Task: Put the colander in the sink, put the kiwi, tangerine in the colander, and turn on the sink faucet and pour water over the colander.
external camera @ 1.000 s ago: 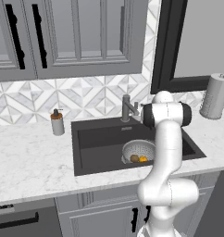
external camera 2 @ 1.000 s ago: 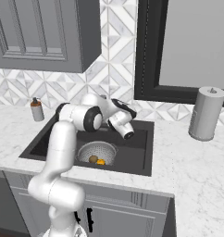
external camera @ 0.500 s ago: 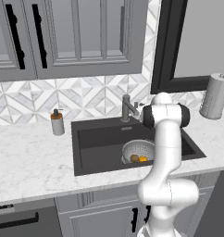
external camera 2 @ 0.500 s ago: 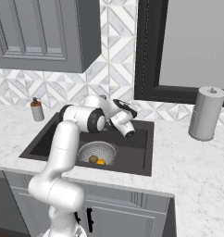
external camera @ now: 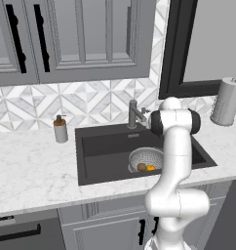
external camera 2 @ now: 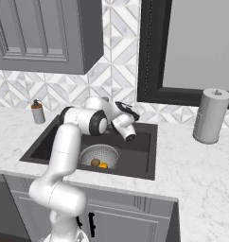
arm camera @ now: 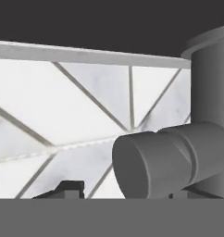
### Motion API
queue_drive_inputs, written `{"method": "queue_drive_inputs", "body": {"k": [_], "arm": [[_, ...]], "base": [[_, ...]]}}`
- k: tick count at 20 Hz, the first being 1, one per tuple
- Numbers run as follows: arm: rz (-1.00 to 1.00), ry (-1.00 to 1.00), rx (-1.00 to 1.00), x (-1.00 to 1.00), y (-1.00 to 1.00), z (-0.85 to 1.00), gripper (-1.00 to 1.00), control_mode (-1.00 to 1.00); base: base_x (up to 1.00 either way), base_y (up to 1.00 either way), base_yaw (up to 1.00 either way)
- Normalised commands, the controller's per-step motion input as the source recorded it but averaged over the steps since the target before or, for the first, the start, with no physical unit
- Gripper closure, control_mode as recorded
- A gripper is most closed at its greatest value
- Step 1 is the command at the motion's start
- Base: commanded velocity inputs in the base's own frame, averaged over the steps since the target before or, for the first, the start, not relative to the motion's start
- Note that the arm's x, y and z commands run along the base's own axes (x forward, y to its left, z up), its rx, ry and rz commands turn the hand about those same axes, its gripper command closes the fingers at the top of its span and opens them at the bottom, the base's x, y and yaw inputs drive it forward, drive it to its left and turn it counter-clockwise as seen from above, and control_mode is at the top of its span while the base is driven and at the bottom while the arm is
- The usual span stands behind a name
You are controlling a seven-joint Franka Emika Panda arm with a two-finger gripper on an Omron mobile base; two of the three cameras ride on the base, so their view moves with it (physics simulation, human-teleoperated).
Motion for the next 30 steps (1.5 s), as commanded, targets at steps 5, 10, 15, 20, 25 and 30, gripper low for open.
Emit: {"method": "queue_drive_inputs", "body": {"k": [5, 10, 15, 20, 25, 30], "arm": [[-0.16, 0.0, 0.07, 0.11, -0.39, 0.0, 1.0, -1.0], [-0.14, 0.01, 0.18, 0.3, -0.87, 0.0, 1.0, -1.0], [-0.08, 0.15, 0.22, 0.44, -1.0, 0.0, 1.0, -1.0], [0.0, 0.23, 0.3, 0.43, -1.0, 0.0, 1.0, -1.0], [0.0, 0.26, 0.3, 0.39, -1.0, -0.04, 1.0, -1.0], [0.0, 0.12, 0.3, 0.06, -0.85, 0.28, 1.0, -1.0]], "base": [[0.0, 0.0, 0.0], [0.0, 0.0, 0.0], [0.0, 0.0, 0.0], [0.0, 0.0, 0.0], [0.0, 0.0, 0.0], [0.0, 0.0, 0.0]]}}
